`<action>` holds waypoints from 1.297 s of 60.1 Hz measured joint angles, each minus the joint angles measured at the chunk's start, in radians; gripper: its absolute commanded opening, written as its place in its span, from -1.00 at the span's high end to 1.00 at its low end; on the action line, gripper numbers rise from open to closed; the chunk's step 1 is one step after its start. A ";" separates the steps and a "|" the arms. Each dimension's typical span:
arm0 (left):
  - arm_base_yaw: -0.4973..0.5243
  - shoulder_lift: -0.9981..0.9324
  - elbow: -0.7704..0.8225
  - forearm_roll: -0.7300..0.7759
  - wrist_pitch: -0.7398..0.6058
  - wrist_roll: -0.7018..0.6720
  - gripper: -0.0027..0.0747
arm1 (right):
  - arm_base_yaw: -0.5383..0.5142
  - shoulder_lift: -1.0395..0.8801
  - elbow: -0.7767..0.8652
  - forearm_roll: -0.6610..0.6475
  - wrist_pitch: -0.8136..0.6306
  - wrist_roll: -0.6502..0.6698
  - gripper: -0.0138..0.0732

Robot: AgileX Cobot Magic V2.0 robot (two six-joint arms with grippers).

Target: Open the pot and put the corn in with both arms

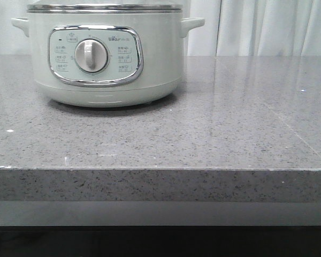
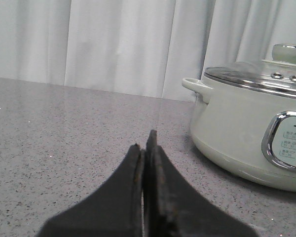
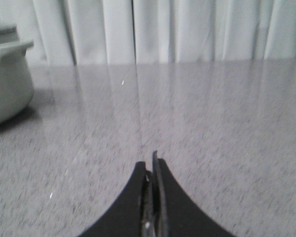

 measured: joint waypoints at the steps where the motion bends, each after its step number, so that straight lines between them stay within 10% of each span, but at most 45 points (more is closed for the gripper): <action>1: 0.000 0.000 0.000 0.000 0.000 0.000 0.98 | -0.002 0.000 0.000 -0.018 -0.014 0.016 0.84; 78: 0.000 0.000 0.000 0.000 0.000 0.000 0.98 | -0.002 0.000 0.000 -0.127 -0.028 0.135 0.84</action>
